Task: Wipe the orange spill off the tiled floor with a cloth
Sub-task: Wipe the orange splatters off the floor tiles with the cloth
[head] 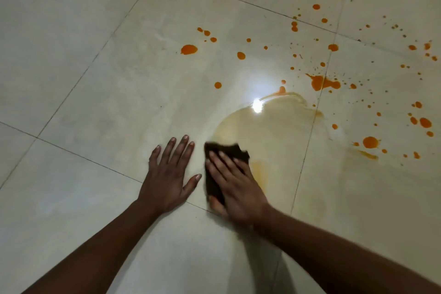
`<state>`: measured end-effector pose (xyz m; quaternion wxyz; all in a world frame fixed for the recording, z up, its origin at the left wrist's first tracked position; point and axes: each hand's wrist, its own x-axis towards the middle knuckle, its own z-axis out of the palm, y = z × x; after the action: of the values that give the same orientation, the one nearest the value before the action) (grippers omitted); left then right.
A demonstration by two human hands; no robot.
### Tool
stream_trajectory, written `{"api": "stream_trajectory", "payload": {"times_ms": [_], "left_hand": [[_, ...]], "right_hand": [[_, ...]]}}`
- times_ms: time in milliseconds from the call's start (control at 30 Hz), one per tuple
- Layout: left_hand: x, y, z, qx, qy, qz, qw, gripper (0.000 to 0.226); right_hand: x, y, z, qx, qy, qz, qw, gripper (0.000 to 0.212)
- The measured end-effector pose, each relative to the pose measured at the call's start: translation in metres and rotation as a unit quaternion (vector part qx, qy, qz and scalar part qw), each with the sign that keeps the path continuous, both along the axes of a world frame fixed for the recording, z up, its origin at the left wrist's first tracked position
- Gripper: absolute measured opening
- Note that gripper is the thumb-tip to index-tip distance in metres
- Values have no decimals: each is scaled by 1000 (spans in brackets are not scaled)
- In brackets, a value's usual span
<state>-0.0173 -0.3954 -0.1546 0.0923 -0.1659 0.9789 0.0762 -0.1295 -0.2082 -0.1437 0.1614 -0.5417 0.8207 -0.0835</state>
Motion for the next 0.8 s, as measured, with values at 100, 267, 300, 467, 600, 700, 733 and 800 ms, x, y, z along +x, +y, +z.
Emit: {"api": "stream_trajectory", "payload": {"times_ms": [100, 267, 300, 467, 600, 700, 733, 800], "left_hand": [[1, 2, 2, -1, 9, 1, 1000, 72], [1, -4, -5, -6, 25, 6, 1000, 66], [1, -2, -4, -2, 24, 7, 1000, 64], [1, 2, 5, 12, 30, 19, 999, 57], [3, -2, 2, 37, 58, 25, 997, 55], [2, -4, 2, 90, 93, 63, 989, 53], [2, -4, 4, 111, 99, 77, 986, 52], [0, -5, 10, 134, 91, 79, 984, 50]], "right_hand": [[-38, 80, 6, -6, 22, 18, 1000, 80], [-80, -29, 11, 37, 40, -207, 977, 84], [-49, -36, 4, 34, 29, -159, 986, 83], [0, 82, 11, 17, 17, -8, 1000, 84], [-56, -8, 15, 36, 25, -236, 971, 83], [8, -47, 3, 33, 18, -95, 995, 82], [28, -25, 2, 30, 20, -42, 998, 82], [30, 36, 15, 53, 1, -21, 998, 84]]}}
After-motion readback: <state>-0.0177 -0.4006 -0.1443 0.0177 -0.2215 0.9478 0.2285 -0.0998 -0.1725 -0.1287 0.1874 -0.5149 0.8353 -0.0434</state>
